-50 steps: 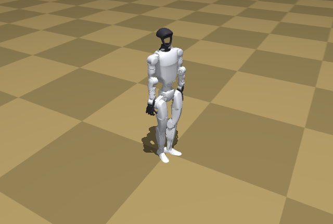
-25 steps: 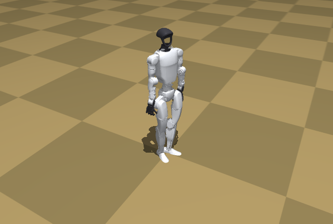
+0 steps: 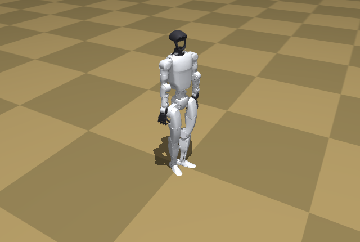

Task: In place motions

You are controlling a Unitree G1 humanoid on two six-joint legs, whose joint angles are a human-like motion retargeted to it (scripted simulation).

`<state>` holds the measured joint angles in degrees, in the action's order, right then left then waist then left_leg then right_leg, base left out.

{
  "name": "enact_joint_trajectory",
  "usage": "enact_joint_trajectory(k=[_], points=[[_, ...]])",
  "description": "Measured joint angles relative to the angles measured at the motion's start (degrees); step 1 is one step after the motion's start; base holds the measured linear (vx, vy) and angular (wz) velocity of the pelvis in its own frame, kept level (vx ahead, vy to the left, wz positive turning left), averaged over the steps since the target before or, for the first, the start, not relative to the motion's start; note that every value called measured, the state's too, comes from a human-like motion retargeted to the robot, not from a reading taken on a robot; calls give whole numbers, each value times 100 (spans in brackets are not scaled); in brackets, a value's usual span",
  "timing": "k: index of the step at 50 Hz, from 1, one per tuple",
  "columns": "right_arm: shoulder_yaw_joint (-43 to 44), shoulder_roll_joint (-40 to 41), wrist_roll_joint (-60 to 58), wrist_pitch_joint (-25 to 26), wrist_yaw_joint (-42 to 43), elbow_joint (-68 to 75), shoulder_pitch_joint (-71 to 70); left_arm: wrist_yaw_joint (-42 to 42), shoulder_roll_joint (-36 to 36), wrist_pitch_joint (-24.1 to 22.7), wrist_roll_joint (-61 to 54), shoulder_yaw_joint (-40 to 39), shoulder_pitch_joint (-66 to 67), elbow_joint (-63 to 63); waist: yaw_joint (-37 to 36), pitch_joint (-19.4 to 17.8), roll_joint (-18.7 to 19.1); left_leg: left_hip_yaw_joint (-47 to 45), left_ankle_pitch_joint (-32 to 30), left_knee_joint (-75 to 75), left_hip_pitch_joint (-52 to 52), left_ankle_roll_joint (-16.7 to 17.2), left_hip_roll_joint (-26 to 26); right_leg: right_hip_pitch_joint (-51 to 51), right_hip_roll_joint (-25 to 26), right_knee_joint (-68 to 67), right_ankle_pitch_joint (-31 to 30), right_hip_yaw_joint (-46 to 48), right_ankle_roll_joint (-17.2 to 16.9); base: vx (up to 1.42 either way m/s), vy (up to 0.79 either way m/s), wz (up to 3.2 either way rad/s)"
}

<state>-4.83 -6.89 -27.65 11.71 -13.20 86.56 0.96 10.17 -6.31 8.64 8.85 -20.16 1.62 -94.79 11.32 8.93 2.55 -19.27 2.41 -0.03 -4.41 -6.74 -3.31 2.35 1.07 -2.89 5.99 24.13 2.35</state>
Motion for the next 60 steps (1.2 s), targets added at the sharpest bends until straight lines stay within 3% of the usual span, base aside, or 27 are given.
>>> enact_joint_trajectory(k=[60], points=[[-13, -13, -19, 4, -14, 15, -27, -13, 0, 16, -40, 54, -25, -13, -7, 2, 9, -8, 9, 11, 35, 0, 4, -38, -11, -10, 10, -11, -17, 0, 0, 0]])
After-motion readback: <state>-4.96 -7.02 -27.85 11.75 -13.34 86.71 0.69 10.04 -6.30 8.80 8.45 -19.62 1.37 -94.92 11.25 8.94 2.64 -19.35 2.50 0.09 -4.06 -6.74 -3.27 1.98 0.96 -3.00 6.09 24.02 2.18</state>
